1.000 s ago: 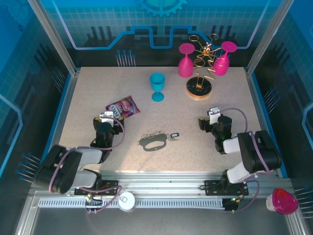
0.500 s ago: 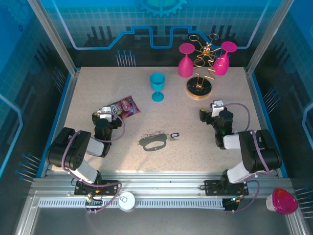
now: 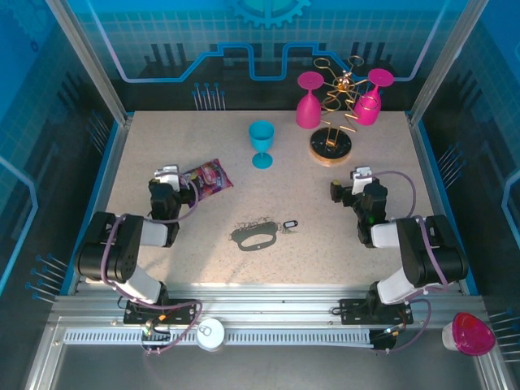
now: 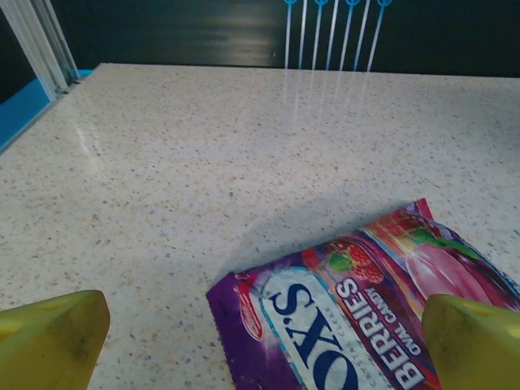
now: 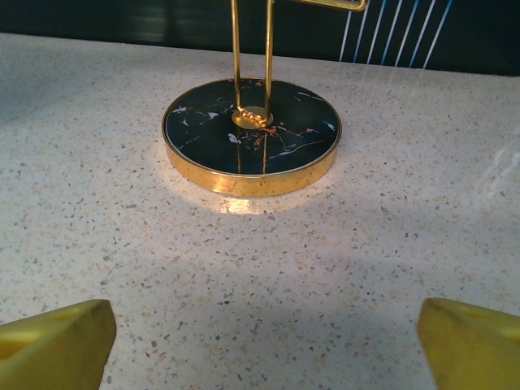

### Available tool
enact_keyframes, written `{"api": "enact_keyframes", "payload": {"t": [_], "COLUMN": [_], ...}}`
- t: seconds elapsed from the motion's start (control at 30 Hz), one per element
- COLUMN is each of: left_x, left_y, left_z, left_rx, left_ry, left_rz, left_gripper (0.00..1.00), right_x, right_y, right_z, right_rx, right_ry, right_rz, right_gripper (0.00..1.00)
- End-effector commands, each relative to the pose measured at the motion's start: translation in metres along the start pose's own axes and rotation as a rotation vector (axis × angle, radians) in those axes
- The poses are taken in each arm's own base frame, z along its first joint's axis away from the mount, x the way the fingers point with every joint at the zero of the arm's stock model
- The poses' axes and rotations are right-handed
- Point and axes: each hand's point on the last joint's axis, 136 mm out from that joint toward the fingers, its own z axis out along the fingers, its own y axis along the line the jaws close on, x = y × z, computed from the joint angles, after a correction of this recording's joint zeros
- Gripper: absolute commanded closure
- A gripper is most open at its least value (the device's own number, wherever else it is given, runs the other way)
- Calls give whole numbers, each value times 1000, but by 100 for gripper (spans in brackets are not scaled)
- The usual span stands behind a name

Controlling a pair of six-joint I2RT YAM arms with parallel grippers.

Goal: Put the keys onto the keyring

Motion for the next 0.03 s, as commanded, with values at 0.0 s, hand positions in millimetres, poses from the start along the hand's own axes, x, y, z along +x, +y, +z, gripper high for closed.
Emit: {"api": "enact_keyframes", "payload": {"t": [0.0], "left_x": [2], "left_y": [-14], "left_z": [-2], "left_rx": [76], "left_ry": [18], "left_rz": [-7], "left_gripper": [1], "right_x": [-5], "right_y": [-9], "right_z": [1], "right_rx": [29], "right_ry": [-17], "right_rz": [13], "right_gripper": [0]}}
